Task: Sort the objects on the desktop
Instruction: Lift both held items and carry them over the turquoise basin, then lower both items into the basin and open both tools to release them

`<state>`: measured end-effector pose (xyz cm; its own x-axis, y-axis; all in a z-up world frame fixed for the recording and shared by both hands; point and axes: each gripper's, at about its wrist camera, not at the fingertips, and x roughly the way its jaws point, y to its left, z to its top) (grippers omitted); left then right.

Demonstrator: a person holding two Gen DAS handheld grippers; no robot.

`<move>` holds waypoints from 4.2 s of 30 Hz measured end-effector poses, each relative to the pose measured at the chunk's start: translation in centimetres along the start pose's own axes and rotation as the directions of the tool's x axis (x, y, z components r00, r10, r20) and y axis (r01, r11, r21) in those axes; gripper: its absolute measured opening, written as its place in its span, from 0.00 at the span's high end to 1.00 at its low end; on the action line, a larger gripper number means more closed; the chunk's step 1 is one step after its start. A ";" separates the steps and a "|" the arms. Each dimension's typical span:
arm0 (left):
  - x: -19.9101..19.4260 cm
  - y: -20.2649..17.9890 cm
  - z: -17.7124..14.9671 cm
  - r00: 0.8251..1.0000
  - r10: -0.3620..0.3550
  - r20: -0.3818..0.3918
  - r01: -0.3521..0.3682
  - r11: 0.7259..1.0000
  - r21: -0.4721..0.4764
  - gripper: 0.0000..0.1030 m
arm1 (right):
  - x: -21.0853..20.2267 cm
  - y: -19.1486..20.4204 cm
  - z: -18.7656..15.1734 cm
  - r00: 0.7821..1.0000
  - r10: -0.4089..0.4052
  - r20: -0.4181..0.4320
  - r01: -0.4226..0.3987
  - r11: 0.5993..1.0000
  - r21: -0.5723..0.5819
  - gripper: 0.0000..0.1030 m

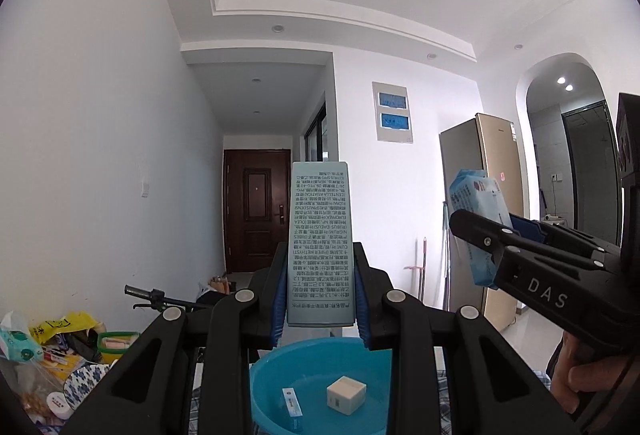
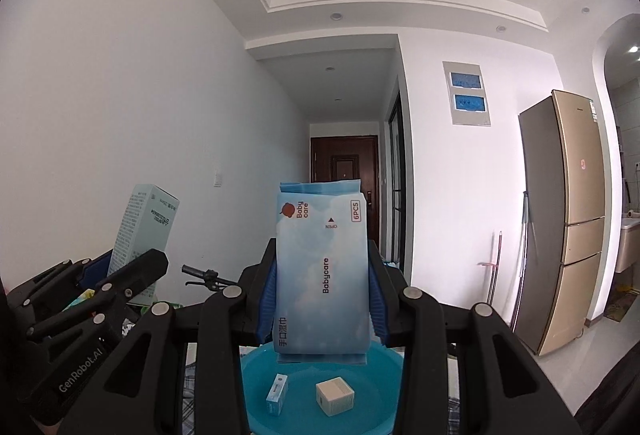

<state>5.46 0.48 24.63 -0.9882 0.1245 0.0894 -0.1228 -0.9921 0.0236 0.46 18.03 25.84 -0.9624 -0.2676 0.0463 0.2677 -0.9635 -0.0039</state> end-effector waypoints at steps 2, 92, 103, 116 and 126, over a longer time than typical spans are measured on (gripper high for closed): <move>0.4 0.1 0.0 1.000 -0.006 0.000 0.006 1.000 -0.006 0.71 | -0.1 0.0 0.0 1.000 -0.014 0.002 0.014 1.000 -0.016 0.64; 32.5 4.6 -22.8 0.679 0.020 -0.734 -0.105 0.992 -0.071 0.71 | 25.1 -5.2 -16.9 0.819 -0.070 -0.570 0.069 0.997 -0.023 0.64; 33.3 4.1 -25.0 0.610 0.006 -0.792 -0.102 0.992 -0.071 0.71 | 26.1 -4.8 -18.7 0.772 -0.051 -0.634 0.036 0.999 -0.037 0.64; 33.5 3.8 -25.3 0.583 0.019 -0.812 -0.100 0.994 -0.048 0.71 | 26.1 -4.3 -19.5 0.750 -0.048 -0.659 0.015 0.998 -0.055 0.64; 33.7 3.4 -25.7 0.562 0.013 -0.827 -0.078 0.996 -0.038 0.71 | 26.6 -3.4 -20.4 0.723 -0.055 -0.689 -0.007 0.996 -0.087 0.64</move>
<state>-30.66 0.96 2.12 -0.6325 0.0472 -0.7732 -0.0485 -0.9986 -0.0212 -26.96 14.00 6.68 -0.7420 -0.1467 -0.6542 0.2696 -0.9587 -0.0907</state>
